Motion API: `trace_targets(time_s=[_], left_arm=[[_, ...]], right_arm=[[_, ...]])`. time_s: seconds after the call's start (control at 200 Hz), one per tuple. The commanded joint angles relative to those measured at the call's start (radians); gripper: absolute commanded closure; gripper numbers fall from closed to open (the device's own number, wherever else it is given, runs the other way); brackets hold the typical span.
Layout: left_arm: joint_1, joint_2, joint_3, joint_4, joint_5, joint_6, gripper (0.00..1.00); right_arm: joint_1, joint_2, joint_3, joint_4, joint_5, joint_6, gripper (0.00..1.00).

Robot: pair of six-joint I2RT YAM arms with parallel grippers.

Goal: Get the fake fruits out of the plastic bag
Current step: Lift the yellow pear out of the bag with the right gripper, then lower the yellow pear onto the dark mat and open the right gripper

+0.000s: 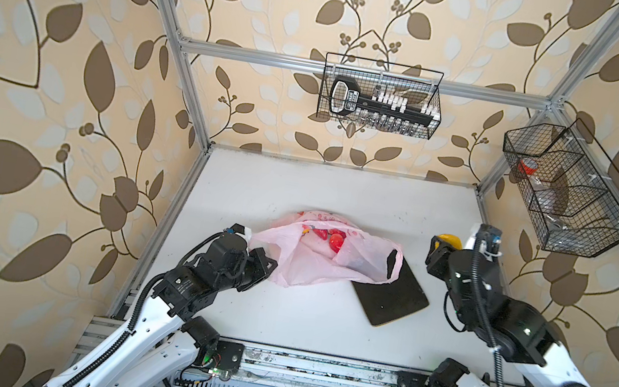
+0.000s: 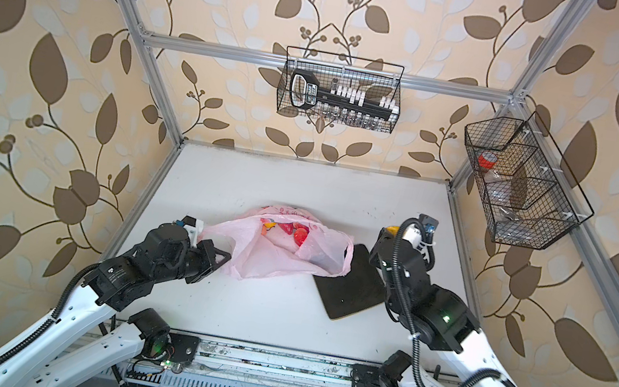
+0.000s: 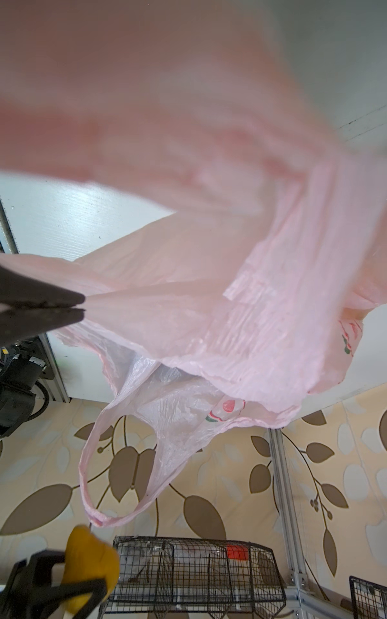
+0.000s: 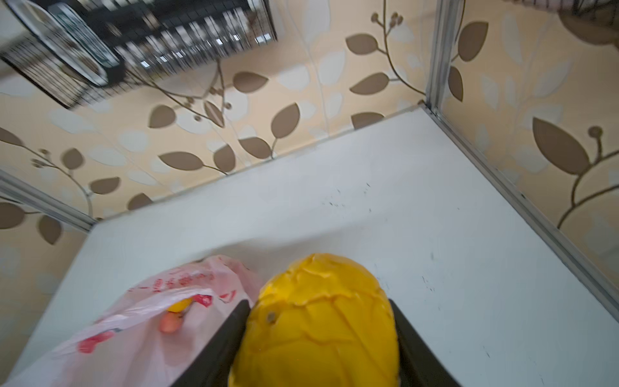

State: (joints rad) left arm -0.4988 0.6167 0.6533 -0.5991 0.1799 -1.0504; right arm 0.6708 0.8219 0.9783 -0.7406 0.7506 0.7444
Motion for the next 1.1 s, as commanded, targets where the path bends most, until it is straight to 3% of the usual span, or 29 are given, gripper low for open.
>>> trace_targets(time_s=[0.0,0.17,0.27,0.72,0.965,1.095], left_arm=[[-0.012,-0.020,-0.005,-0.005,-0.013,-0.002,1.00],[-0.012,-0.031,-0.008,-0.015,-0.009,-0.004,1.00],[-0.011,-0.033,-0.013,-0.013,-0.005,-0.007,1.00],[-0.012,-0.034,-0.011,-0.013,-0.004,-0.007,1.00],[-0.011,-0.033,-0.009,-0.023,0.000,-0.003,1.00],[-0.012,-0.031,-0.007,-0.023,0.002,-0.002,1.00]], right_arm=[[-0.117,0.005,-0.118,0.116,-0.115,0.045,0.56],[-0.365,0.039,-0.310,0.328,-0.446,0.034,0.56],[-0.424,0.104,-0.374,0.407,-0.579,0.022,0.56],[-0.421,0.408,-0.377,0.558,-0.731,-0.036,0.52],[-0.407,0.510,-0.383,0.604,-0.724,-0.043,0.52],[-0.402,0.540,-0.393,0.621,-0.714,-0.049,0.46]])
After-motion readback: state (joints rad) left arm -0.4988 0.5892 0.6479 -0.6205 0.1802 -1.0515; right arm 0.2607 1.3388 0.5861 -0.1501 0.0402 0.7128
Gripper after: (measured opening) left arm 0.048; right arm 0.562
